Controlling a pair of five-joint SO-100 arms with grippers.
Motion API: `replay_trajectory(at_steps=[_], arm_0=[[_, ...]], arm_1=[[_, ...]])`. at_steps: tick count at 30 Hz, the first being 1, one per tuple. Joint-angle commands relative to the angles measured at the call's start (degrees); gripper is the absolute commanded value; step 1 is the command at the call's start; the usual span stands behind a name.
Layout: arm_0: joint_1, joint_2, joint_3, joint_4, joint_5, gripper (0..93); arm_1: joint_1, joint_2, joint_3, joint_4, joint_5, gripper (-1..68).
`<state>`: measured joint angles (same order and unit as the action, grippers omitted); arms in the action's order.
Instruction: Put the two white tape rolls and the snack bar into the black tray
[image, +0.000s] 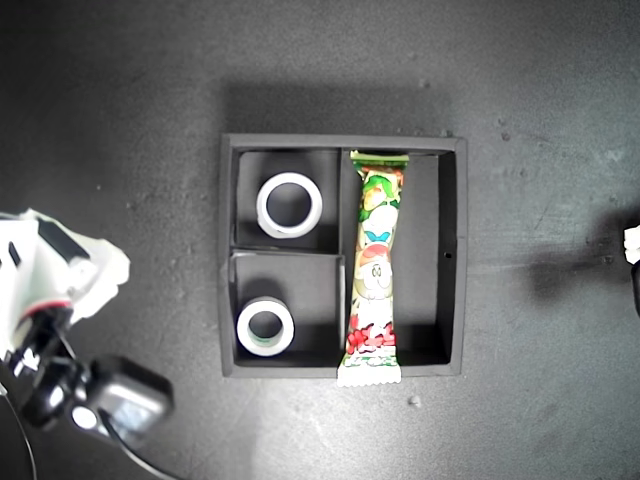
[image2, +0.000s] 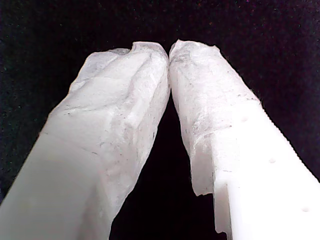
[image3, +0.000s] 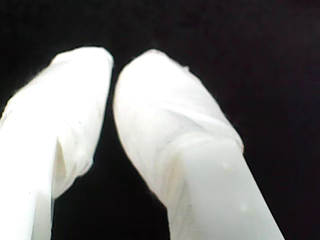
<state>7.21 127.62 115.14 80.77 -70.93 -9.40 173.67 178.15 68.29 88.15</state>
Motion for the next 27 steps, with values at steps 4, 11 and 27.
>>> replay_trajectory(at_steps=[4, 11, 27], arm_0=[[-0.09, 20.3, 27.25, -12.74, -5.01, 0.1], [-0.53, 37.27, 45.79, -17.67, -8.17, 0.1], [-2.9, 66.45, 63.72, -9.67, -9.67, 0.1]], arm_1=[[-0.35, -0.18, 0.79, 1.23, -0.7, 0.4], [-0.35, -0.18, 0.79, 1.23, -0.7, 0.4], [-0.44, -0.18, 0.79, 1.32, -0.7, 0.5]])
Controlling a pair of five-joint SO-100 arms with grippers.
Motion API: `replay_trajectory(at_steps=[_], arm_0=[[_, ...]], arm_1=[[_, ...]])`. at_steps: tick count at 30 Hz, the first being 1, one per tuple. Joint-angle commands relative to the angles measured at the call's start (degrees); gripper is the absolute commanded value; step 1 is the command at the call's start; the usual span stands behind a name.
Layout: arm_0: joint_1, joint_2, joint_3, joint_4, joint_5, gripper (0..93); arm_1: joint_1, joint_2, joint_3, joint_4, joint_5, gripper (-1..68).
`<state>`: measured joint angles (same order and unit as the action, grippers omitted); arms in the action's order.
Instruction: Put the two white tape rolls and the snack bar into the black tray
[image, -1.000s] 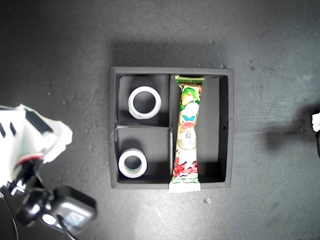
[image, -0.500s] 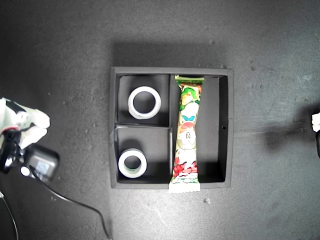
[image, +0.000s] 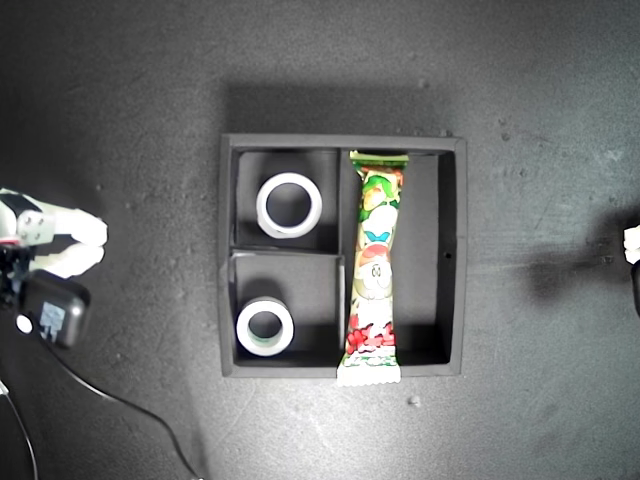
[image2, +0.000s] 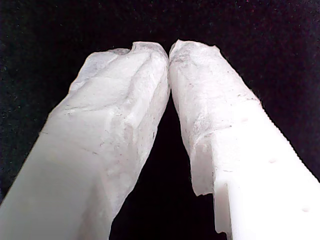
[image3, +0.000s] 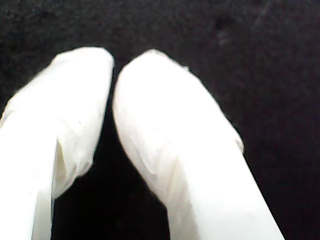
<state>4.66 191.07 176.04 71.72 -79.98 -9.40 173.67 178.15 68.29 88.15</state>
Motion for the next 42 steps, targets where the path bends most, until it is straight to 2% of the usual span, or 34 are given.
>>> replay_trajectory(at_steps=[1, 9, 12, 16, 19, 24, 26, 28, 31, 42], arm_0=[[-0.35, 2.99, 3.6, -0.97, -1.41, 0.1], [-0.09, 2.9, 3.78, 8.26, -14.24, 0.2], [0.09, 2.9, 3.78, 8.17, -12.83, 0.2], [-1.49, 2.99, 3.78, 8.26, -5.45, 0.2], [-0.97, 2.99, 3.78, 8.26, 3.16, 0.2], [-0.97, 2.99, 3.78, 8.26, 3.08, 0.2], [-0.97, 2.99, 3.78, 8.26, 3.08, 0.2], [-0.97, 2.99, 3.78, 8.26, 3.08, 0.2], [-0.88, 2.99, 3.78, 8.26, 2.99, 0.2], [-0.88, 2.99, 3.78, 8.26, 2.99, 0.2]], arm_1=[[-0.44, -0.18, 0.79, 1.32, -0.7, 0.5], [-0.44, -0.18, 0.79, 1.32, -0.7, 0.5], [-0.44, -0.18, 0.79, 1.32, -0.7, 0.5], [-0.44, -0.18, 0.79, 1.32, -0.7, 0.5], [-0.44, -0.18, 0.79, 1.32, -0.7, 0.5], [-0.44, -0.09, 0.79, 1.32, -0.7, 0.5], [0.0, 5.1, 0.79, 4.22, -0.97, 0.5], [3.87, 15.21, 0.79, 9.14, -1.14, 0.5], [7.29, 18.28, 0.79, 8.53, -3.69, 0.8], [6.68, 18.28, 0.79, 8.53, -3.96, 0.9]])
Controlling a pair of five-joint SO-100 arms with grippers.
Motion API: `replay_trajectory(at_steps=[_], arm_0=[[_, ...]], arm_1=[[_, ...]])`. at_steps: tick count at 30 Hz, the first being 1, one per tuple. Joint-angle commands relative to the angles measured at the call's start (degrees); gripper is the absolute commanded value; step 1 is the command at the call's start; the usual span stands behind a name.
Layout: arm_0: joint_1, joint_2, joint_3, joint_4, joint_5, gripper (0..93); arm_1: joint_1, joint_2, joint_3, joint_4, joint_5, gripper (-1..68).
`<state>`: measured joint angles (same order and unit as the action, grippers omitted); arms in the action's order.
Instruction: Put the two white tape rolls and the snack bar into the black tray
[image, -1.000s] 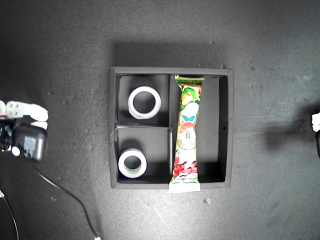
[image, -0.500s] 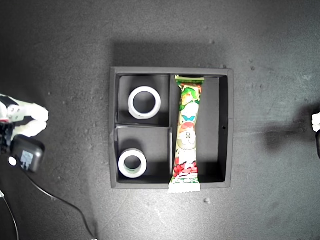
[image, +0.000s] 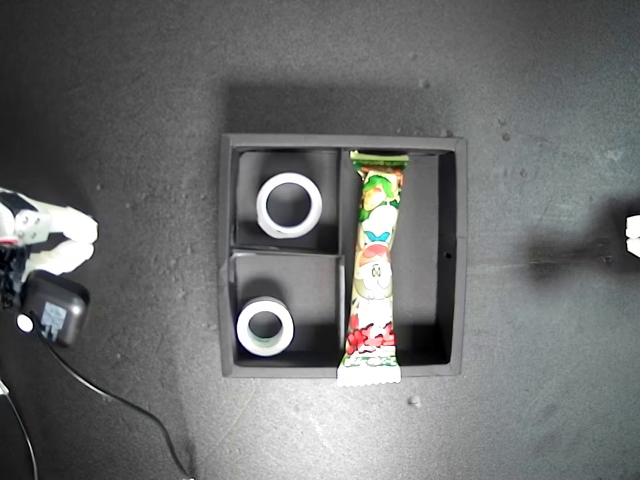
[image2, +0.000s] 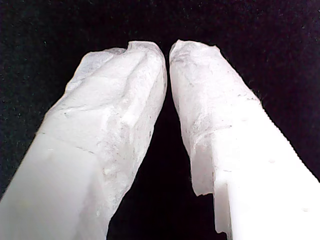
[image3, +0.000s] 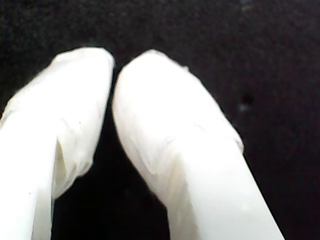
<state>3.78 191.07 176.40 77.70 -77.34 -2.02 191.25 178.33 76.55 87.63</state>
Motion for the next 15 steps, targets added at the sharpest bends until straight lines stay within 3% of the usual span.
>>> replay_trajectory(at_steps=[1, 15], arm_0=[[0.0, 2.99, 3.43, 2.29, 0.35, 0.2], [0.0, 2.99, 3.43, 2.29, 0.35, 0.2]], arm_1=[[-1.05, 0.7, 0.62, 0.26, -3.43, 0.9], [0.35, 0.7, 0.62, 0.26, -3.43, 0.9]])
